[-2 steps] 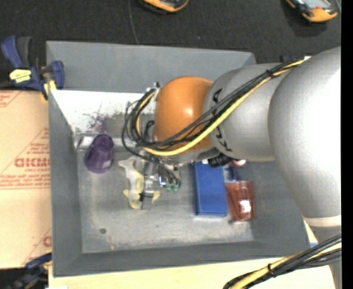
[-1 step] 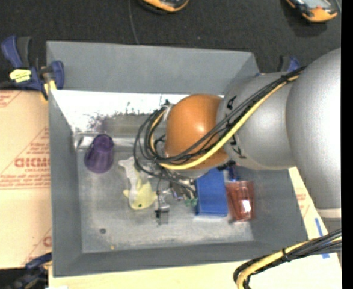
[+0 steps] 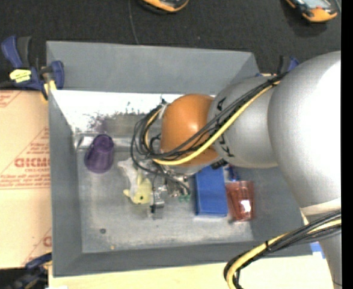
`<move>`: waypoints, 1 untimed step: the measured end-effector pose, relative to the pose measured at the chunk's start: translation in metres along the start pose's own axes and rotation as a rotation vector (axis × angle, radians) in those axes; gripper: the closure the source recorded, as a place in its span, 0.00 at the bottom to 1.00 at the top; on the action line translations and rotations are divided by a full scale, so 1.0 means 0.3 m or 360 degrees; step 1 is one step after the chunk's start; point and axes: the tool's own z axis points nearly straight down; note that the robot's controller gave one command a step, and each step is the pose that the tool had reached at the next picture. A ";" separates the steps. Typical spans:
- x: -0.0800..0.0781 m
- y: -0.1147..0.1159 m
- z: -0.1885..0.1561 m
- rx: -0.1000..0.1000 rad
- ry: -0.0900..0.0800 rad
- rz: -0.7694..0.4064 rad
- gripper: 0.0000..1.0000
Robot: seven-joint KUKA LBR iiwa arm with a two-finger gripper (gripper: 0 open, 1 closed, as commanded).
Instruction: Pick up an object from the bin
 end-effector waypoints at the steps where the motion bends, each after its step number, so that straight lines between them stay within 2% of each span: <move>1: -0.061 -0.038 0.013 0.0003 -0.0008 0.0111 1.00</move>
Offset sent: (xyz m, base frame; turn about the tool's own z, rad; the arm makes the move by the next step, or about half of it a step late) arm 0.0000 0.0000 0.0000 0.0000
